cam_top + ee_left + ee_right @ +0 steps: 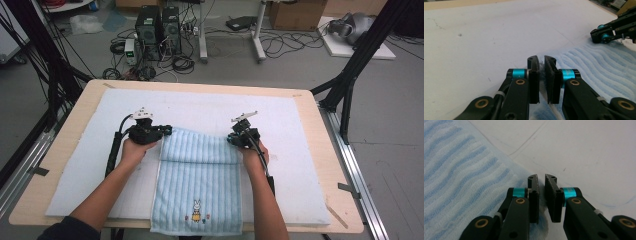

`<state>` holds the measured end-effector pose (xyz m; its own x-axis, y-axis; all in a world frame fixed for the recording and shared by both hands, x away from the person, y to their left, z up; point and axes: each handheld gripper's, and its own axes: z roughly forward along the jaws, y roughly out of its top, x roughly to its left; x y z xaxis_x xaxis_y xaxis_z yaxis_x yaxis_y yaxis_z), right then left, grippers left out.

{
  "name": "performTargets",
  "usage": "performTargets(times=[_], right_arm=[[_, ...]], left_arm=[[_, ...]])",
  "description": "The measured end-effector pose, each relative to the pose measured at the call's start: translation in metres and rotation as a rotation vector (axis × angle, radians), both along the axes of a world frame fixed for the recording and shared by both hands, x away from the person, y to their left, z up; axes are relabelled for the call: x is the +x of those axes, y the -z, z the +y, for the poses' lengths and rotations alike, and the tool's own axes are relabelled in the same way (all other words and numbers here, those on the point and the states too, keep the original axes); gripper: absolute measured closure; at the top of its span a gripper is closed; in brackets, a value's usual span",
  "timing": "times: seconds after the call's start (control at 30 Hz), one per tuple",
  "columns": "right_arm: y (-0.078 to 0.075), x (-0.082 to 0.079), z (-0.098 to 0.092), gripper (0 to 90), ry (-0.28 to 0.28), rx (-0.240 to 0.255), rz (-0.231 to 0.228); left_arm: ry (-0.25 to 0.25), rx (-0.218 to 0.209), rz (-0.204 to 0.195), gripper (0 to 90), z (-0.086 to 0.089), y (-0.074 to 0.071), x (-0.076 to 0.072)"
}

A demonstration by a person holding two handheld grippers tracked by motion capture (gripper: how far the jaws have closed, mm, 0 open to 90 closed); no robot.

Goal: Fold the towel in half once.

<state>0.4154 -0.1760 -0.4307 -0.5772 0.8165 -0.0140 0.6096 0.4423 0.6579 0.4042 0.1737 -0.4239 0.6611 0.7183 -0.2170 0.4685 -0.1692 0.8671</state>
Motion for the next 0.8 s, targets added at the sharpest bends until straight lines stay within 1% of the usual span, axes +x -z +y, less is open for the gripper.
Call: performTargets(times=[0.07,0.1,0.17,0.23,0.33,0.37,0.43,0.47,0.5,0.53,0.67,0.73,0.77,0.8], right_arm=[[-0.006,-0.003,-0.001,82.6,0.007,0.013,-0.050],[-0.011,-0.005,-0.003,82.6,0.009,0.030,-0.080],[-0.019,-0.009,-0.006,82.6,0.010,0.061,-0.118],[-0.027,-0.017,-0.009,82.6,0.004,0.088,-0.144],[-0.036,-0.032,-0.014,82.3,-0.003,0.133,-0.192],[-0.039,-0.037,-0.017,82.3,-0.006,0.148,-0.200],[-0.043,-0.046,-0.020,82.3,-0.018,0.161,-0.212],[-0.044,-0.052,-0.022,82.3,-0.023,0.177,-0.216],[-0.045,-0.056,-0.023,82.3,-0.028,0.188,-0.218],[-0.046,-0.062,-0.023,82.3,-0.028,0.191,-0.218],[-0.043,-0.087,-0.023,82.3,-0.043,0.196,-0.225],[-0.042,-0.097,-0.023,82.2,-0.049,0.194,-0.231],[-0.040,-0.103,-0.024,82.2,-0.050,0.201,-0.232],[-0.039,-0.109,-0.024,82.2,-0.054,0.210,-0.225]], left_arm=[[0.001,-0.019,-0.008,82.4,0.001,-0.004,-0.002],[0.002,-0.029,-0.012,82.4,0.002,-0.006,-0.003],[0.008,-0.056,-0.019,82.3,0.004,-0.012,-0.007],[0.019,-0.077,-0.030,82.2,0.007,-0.018,-0.011],[0.043,-0.109,-0.049,82.0,0.010,-0.026,-0.023],[0.049,-0.113,-0.052,82.0,0.011,-0.028,-0.027],[0.059,-0.114,-0.064,81.8,0.012,-0.029,-0.038],[0.064,-0.108,-0.068,81.8,0.012,-0.029,-0.043],[0.068,-0.112,-0.069,81.8,0.013,-0.029,-0.048],[0.071,-0.113,-0.070,81.7,0.013,-0.029,-0.052],[0.079,-0.108,-0.057,81.4,0.016,-0.023,-0.071],[0.084,-0.105,-0.050,81.4,0.017,-0.019,-0.082],[0.089,-0.099,-0.050,81.4,0.018,-0.017,-0.088],[0.094,-0.097,-0.045,81.3,0.018,-0.015,-0.095]])
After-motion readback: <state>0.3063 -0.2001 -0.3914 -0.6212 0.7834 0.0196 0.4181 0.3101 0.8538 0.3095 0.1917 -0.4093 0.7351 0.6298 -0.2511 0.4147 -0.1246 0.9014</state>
